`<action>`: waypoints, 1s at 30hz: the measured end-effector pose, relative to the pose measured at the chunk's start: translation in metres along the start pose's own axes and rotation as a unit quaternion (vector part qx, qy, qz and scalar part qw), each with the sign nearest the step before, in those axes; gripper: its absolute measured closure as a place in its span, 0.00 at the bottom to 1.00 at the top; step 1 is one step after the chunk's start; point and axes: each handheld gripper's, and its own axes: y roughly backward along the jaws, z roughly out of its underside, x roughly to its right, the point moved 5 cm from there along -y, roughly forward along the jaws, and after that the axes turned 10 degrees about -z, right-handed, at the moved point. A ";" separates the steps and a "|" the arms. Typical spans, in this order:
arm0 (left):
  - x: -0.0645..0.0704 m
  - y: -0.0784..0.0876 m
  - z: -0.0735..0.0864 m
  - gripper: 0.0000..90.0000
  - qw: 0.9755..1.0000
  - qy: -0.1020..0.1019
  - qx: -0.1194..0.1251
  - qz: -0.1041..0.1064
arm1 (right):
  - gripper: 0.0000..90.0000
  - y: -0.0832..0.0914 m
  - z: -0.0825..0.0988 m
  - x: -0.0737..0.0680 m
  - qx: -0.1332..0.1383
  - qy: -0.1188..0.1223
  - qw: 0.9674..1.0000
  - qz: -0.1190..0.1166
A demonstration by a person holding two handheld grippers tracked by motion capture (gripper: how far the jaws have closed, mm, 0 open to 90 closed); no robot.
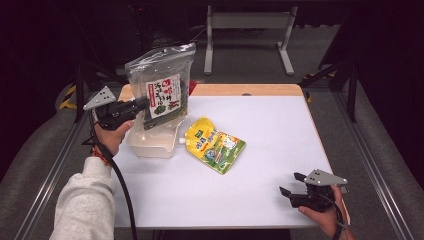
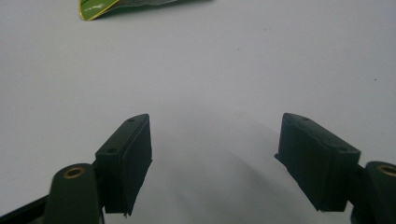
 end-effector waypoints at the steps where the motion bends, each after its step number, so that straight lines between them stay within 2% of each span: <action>1: -0.003 0.000 0.002 0.87 1.000 -0.006 -0.005 -0.010 | 0.29 0.001 0.000 0.000 0.002 -0.002 1.000 0.002; 12: -0.016 0.004 0.014 0.87 1.000 -0.007 0.002 -0.012 | 0.29 0.001 0.001 0.001 0.007 -0.009 1.000 0.003; 20: -0.018 0.010 0.026 0.87 1.000 -0.022 -0.009 -0.010 | 0.28 -0.002 0.000 -0.001 0.003 -0.005 1.000 -0.004; 23: -0.018 0.010 0.032 0.87 0.999 -0.032 -0.023 -0.013 | 0.28 -0.004 -0.001 -0.002 0.005 -0.003 1.000 -0.011; 27: -0.014 0.009 0.030 0.87 0.999 -0.041 -0.030 -0.013 | 0.28 -0.005 -0.002 -0.004 0.004 -0.001 1.000 -0.015; 30: -0.016 0.013 0.026 0.87 0.998 -0.046 -0.036 -0.022 | 0.28 -0.006 -0.003 -0.004 0.004 -0.002 1.000 -0.017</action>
